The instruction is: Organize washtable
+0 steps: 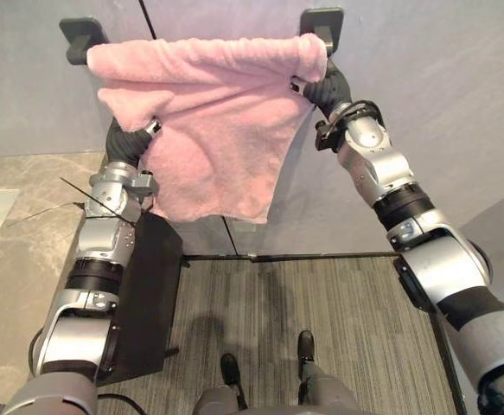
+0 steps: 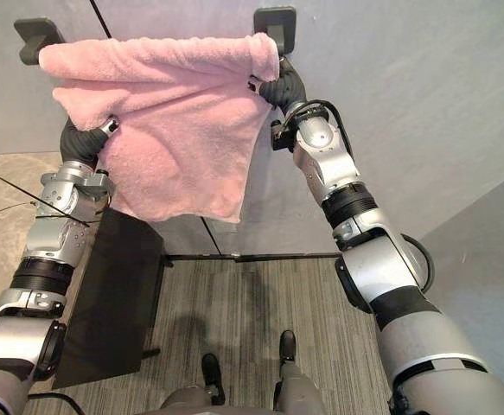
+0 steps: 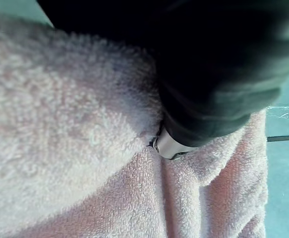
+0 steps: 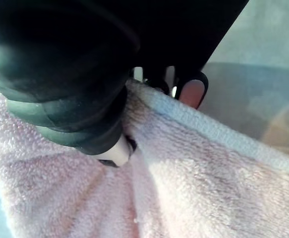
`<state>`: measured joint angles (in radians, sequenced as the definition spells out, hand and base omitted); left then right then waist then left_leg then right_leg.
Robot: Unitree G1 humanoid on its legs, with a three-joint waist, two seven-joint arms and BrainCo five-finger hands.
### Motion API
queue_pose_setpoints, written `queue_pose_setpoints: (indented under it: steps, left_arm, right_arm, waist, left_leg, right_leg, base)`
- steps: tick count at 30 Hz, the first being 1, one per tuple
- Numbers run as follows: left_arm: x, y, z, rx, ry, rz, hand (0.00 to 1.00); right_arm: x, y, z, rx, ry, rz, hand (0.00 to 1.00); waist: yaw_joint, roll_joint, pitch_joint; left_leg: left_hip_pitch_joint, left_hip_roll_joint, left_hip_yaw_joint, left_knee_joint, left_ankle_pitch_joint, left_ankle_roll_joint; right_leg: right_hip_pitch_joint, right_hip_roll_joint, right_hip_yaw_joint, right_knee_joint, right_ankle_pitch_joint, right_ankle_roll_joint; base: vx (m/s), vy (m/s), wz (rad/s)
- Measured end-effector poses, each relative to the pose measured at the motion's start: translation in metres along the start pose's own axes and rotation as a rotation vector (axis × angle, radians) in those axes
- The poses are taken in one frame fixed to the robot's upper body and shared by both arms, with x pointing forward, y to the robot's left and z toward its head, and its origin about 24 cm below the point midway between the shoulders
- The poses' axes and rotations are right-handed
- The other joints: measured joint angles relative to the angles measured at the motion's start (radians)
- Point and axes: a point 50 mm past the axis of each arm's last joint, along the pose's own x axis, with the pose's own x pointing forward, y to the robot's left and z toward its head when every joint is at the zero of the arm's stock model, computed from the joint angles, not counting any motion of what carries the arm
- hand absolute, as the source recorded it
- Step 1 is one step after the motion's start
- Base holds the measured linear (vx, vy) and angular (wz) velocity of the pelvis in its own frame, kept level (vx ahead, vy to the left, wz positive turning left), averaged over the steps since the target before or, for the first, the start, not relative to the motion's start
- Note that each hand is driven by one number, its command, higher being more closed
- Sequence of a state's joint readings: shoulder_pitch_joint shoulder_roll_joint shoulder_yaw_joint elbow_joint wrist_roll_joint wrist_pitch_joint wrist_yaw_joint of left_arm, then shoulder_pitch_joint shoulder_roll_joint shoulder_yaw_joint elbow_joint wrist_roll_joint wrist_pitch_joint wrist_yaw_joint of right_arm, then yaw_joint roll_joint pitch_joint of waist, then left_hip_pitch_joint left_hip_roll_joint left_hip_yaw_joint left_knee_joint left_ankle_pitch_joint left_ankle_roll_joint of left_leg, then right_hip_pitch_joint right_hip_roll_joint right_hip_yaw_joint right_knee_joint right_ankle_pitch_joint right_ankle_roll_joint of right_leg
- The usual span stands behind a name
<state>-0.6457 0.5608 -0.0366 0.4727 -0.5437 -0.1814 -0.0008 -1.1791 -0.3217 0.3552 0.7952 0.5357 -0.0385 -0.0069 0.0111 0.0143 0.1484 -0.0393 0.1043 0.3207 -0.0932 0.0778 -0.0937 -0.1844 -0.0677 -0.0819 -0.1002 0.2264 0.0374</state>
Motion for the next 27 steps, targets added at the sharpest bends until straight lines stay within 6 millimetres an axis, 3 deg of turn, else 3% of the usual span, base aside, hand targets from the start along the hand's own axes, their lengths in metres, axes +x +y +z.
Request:
queue_pose_setpoints:
  steps: [1,2,3,4,13,17,22,27]
  left_arm:
    - [0.000,0.000,0.000,-0.006,0.001,0.002,1.00]
    - [0.000,0.001,-0.001,-0.012,0.005,0.005,0.00]
    - [0.000,0.001,-0.002,-0.014,0.009,0.007,0.00]
    - [-0.001,0.002,-0.003,-0.015,0.013,0.011,0.00]
    - [-0.011,0.015,-0.019,-0.008,0.099,0.019,0.00]
    - [-0.011,0.031,-0.012,0.063,0.116,-0.001,0.00]
    - [-0.029,0.065,-0.011,0.178,0.181,0.009,0.00]
    - [-0.041,0.078,-0.020,0.201,0.237,0.037,0.00]
  right_arm:
    - [0.000,0.000,0.000,0.000,0.000,0.003,1.00]
    - [0.000,0.000,0.000,-0.001,0.001,0.007,1.00]
    - [0.000,0.001,-0.001,-0.001,0.002,0.009,1.00]
    - [-0.001,0.000,-0.002,0.000,0.006,0.009,0.00]
    - [-0.006,-0.001,-0.015,0.022,0.038,0.010,0.00]
    - [-0.007,-0.003,-0.017,0.012,0.051,0.024,0.00]
    - [-0.022,-0.033,-0.026,-0.032,0.079,-0.022,0.00]
    - [-0.035,-0.047,-0.035,-0.042,0.101,-0.038,0.00]
  waist:
    - [0.000,0.000,0.000]
    - [-0.001,0.000,0.000]
    - [-0.001,0.000,0.000]
    - [-0.001,0.000,0.000]
    - [0.000,-0.005,-0.003]
    - [0.000,-0.009,-0.005]
    - [0.005,-0.023,-0.014]
    - [0.004,-0.038,-0.024]
  left_leg:
    - [0.000,0.000,0.000,0.000,0.000,0.000]
    - [0.001,0.000,-0.001,0.000,0.000,0.000]
    - [0.001,0.000,-0.001,0.000,0.000,0.000]
    - [0.001,0.000,-0.002,0.000,0.000,0.000]
    - [0.003,0.000,-0.003,-0.002,0.000,0.000]
    - [0.003,0.001,-0.002,-0.001,0.000,0.000]
    - [0.007,0.000,0.002,-0.001,0.000,0.000]
    - [0.010,-0.001,0.006,0.000,0.000,0.000]
  right_leg:
    - [0.000,0.000,0.000,0.000,0.000,0.000]
    - [0.001,0.000,0.000,0.000,0.000,0.000]
    - [0.002,0.000,0.000,0.000,0.000,0.000]
    - [0.002,0.000,0.000,0.000,0.000,0.000]
    - [0.004,-0.001,-0.001,0.000,0.000,0.000]
    - [0.004,0.000,0.000,-0.001,0.000,0.000]
    - [0.006,0.000,0.004,-0.003,0.000,0.000]
    - [0.007,0.000,0.008,-0.004,0.000,0.000]
  base:
    - [0.00,0.000,0.00]
    - [0.00,0.000,0.00]
    - [0.03,0.036,0.02]
    - [0.00,0.000,0.00]
    - [0.00,0.000,0.00]
    - [0.00,0.000,0.00]
    - [0.00,0.000,-0.01]
    - [0.00,0.000,-0.02]
